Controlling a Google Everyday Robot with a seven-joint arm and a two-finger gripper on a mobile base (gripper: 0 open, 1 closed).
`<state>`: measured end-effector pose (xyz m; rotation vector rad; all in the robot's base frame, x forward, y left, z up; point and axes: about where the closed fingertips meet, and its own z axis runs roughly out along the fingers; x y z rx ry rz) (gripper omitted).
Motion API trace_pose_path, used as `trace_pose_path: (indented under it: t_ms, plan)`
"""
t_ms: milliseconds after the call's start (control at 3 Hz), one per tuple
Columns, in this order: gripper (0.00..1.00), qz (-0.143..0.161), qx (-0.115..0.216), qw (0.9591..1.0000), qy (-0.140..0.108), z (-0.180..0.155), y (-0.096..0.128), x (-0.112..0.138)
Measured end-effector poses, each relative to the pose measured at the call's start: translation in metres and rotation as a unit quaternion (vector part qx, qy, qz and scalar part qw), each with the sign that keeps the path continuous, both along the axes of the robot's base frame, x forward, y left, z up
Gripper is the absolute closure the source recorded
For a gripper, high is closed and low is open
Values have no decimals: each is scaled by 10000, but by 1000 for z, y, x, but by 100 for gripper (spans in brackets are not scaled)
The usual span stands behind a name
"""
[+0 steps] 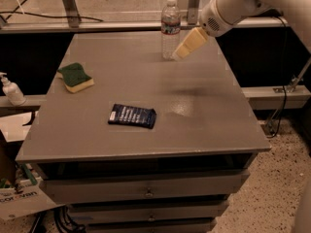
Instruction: Knock water bottle over
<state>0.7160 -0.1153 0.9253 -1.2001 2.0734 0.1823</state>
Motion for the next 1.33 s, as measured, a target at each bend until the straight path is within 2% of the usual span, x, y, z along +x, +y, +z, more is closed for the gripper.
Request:
trace_pose_path:
  t_ms: [333,667,1000,1333]
  plan:
    - [0,-117,385,9989,-220,1,6,36]
    - [0,-180,608,9974,-349,3,9,56]
    - [0,-195,815,9958,-367,2,12,67]
    - [0,-76,1537,9881,-33,-14,36,77]
